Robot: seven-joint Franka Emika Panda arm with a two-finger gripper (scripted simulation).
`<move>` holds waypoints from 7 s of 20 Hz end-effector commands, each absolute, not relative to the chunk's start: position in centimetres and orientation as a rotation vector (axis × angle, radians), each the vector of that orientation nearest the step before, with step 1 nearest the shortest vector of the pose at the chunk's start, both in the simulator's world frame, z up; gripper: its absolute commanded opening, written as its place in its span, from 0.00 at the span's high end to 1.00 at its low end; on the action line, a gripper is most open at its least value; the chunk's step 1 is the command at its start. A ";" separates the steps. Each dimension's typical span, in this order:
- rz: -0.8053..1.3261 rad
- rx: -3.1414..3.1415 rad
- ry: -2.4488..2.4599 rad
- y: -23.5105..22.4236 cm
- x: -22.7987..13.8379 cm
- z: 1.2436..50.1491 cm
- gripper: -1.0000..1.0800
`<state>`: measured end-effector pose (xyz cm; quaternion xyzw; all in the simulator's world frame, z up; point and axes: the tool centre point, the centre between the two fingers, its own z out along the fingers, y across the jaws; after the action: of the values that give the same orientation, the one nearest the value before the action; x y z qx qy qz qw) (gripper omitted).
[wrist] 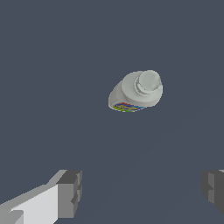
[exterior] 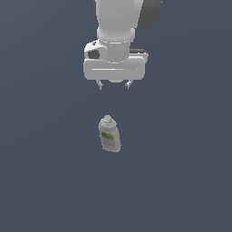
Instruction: Pick up the object and move it to a goal position.
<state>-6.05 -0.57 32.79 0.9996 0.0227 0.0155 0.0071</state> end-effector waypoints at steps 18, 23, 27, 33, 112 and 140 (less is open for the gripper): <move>0.048 3.121 0.262 -0.2 -5.2 32.6 0.04; 0.043 3.102 0.416 -0.4 -4.5 32.3 0.04; 0.038 3.077 0.567 -0.6 -3.8 32.0 0.04; 0.030 3.026 0.795 -0.9 -2.7 31.5 0.04; 0.003 2.466 1.945 -4.2 3.0 23.2 1.00; 0.000 2.466 1.946 -21.9 6.6 23.9 1.00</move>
<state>6.35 -21.33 23.23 0.7842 0.6205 -0.0033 -0.0059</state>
